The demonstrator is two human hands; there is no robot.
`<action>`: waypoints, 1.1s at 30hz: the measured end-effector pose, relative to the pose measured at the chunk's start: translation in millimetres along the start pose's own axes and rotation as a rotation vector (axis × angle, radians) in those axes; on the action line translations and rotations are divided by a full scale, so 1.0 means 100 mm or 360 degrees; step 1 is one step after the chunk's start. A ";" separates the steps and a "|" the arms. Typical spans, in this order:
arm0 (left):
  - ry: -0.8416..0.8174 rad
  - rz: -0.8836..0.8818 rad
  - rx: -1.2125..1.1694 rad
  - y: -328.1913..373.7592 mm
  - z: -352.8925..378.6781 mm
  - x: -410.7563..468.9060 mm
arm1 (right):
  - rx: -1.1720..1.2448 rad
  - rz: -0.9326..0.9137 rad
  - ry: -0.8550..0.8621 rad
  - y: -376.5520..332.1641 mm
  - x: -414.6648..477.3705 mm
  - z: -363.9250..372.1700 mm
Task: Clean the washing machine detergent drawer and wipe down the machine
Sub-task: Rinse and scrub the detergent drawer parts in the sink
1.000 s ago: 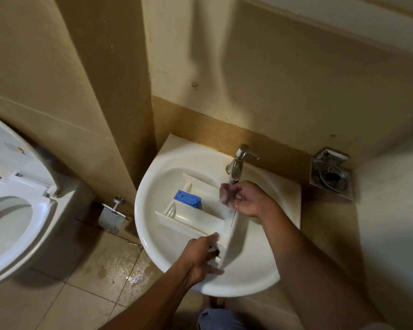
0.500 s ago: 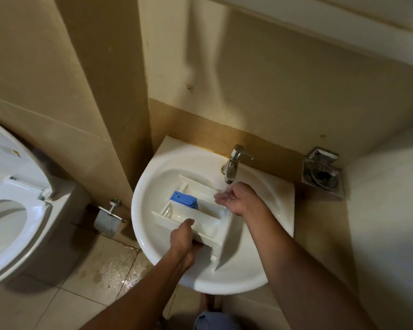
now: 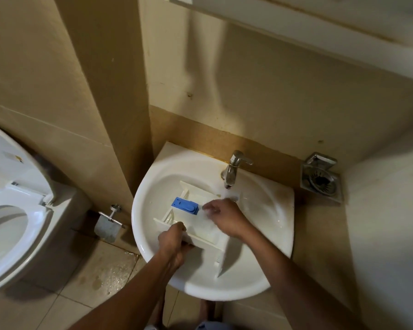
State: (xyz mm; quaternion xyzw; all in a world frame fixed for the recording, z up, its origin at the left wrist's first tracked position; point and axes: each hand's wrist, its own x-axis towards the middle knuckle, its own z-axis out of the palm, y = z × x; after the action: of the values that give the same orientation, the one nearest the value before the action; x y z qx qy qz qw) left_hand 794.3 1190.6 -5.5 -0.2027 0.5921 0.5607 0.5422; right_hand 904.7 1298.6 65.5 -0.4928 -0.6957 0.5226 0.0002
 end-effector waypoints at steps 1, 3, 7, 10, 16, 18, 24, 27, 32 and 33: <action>-0.0009 -0.0001 -0.0007 0.00 0.01 -0.03 | -0.0401 -0.0205 0.0246 0.05 -0.07 0.05; -0.0015 -0.0004 -0.0016 -0.03 0.04 -0.11 | -0.0780 -0.0327 0.0712 0.19 -0.23 0.10; -0.0093 0.0070 0.0030 -0.15 0.07 -0.32 | -0.0004 0.0372 0.0596 0.40 -0.42 0.01; -0.0269 0.0170 0.0073 -0.18 0.04 -0.44 | 0.0048 0.0407 0.0581 0.50 -0.49 -0.13; -0.0973 -0.0096 0.0276 -0.16 -0.44 -0.54 | -0.0301 0.0397 0.0424 0.61 -0.59 -0.53; -0.1037 -0.0224 0.0208 -0.05 -0.58 -0.47 | -0.0395 0.0373 0.0315 0.65 -0.57 -0.70; -0.0856 -0.0441 -0.0067 0.36 -0.46 -0.26 | -0.0502 0.0244 -0.0104 0.62 -0.21 -0.82; -0.1043 -0.0713 0.0033 0.52 -0.45 -0.18 | -0.0549 0.0162 -0.0121 0.59 -0.03 -0.78; -0.1106 -0.0438 0.0965 0.43 -0.31 -0.33 | -0.0826 -0.0050 0.0136 0.49 0.20 -0.52; -0.1054 -0.0322 0.1063 0.35 -0.29 -0.35 | -0.0879 -0.0050 0.0248 0.48 0.22 -0.46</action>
State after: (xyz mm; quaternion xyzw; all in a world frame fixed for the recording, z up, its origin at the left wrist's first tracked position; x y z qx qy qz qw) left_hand 764.0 1162.4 34.0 0.1154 0.5126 0.3187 0.7889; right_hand 949.9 1345.3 39.9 -0.5020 -0.8172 0.2737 -0.0724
